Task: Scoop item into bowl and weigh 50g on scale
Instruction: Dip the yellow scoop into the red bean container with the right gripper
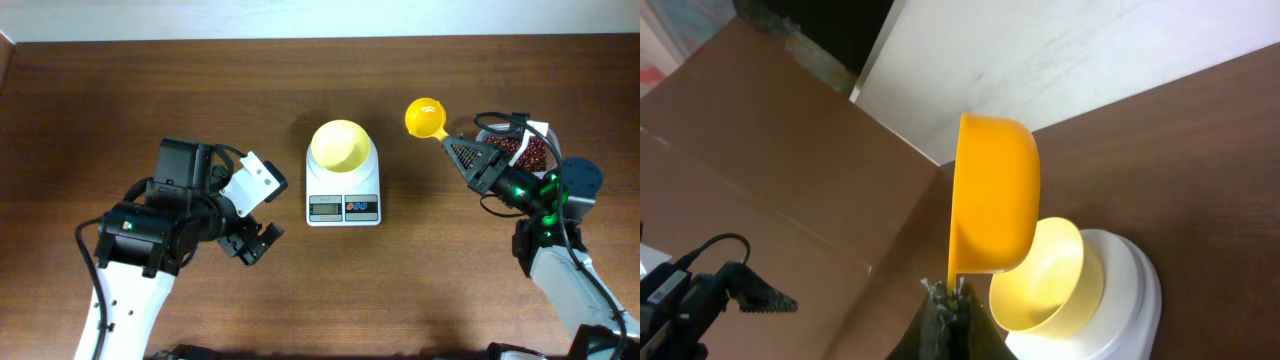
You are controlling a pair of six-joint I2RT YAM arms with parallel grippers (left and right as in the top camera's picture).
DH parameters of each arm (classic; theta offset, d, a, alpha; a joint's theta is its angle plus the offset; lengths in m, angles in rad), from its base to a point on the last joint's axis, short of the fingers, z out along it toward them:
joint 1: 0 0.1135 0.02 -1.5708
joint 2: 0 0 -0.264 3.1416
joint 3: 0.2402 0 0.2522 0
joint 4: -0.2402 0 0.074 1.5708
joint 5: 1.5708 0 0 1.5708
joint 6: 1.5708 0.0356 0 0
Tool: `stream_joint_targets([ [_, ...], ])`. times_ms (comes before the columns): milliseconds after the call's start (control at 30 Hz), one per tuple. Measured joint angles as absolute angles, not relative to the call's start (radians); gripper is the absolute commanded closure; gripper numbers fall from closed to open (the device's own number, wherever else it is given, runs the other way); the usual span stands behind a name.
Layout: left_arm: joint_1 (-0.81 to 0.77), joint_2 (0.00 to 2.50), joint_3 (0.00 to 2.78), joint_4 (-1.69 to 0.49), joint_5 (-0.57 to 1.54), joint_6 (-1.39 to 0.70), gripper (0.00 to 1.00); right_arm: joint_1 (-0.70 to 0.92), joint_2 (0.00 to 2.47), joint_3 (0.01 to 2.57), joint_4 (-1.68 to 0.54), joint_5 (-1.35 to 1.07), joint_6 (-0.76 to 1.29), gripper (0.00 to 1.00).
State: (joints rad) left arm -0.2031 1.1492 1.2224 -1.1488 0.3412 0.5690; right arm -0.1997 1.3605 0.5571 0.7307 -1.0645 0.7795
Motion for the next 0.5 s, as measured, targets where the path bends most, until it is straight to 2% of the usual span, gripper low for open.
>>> stream_joint_targets([
  [333, -0.203, 1.149, 1.222, -1.148, 0.342, 0.569, 0.01, -0.200, 1.361, 0.558, 0.638, -1.079, 0.755, 0.96],
  [500, -0.203, 1.149, 1.222, -1.149, 0.342, 0.569, 0.01, -0.223, 1.362, 0.559, 0.505, -1.080, 0.714, 0.96],
])
